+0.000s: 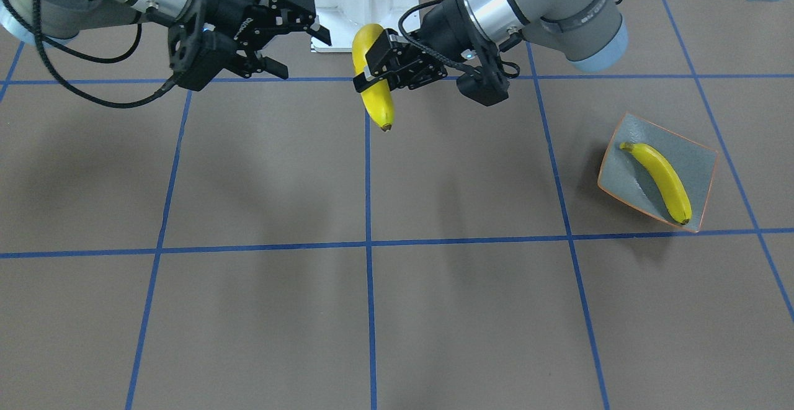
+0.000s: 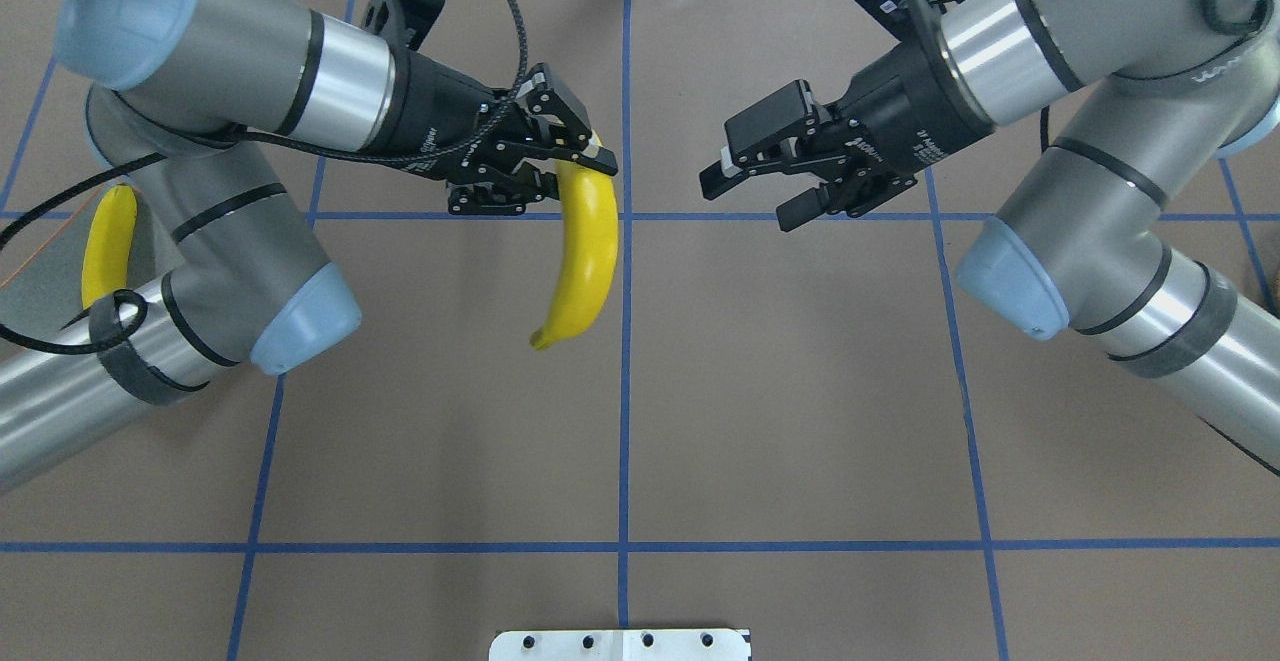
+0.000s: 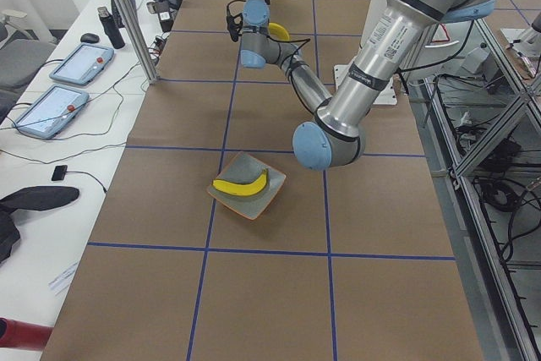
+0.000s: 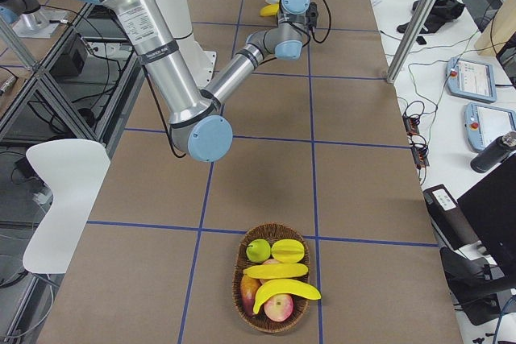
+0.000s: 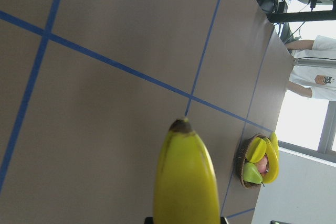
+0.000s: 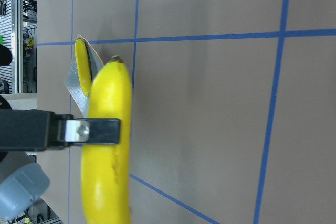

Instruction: Transfer all bananas from basket to plate

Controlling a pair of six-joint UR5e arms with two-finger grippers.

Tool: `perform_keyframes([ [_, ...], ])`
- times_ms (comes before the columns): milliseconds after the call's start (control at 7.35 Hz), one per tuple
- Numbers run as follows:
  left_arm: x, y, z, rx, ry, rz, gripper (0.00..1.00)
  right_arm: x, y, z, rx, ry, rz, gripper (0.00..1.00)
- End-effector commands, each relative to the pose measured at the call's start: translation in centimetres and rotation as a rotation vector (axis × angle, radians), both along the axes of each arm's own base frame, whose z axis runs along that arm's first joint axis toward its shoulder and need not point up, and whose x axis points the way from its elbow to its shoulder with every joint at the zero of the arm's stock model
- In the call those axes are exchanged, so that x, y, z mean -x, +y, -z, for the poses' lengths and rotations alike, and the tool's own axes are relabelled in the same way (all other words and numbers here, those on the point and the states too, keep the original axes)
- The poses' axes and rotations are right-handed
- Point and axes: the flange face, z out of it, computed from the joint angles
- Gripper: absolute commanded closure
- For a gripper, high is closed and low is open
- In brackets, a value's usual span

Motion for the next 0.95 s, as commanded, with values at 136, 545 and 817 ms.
perform_keyframes([
  [136, 12.3, -3.0, -12.4, 0.125, -0.125, 0.095, 1.0, -5.8, -1.1, -9.4, 0.087, 0.064, -0.09, 0.0],
  [545, 17.1, -2.9, -24.9, 0.287, -0.325, 0.252, 1.0, -9.5, -1.5, -15.2, 0.179, 0.132, -0.208, 0.0],
  [817, 18.3, -0.9, -31.2, 0.275, -0.459, 0.259, 1.0, -9.8, -1.5, -17.4, 0.205, 0.17, -0.27, 0.0],
])
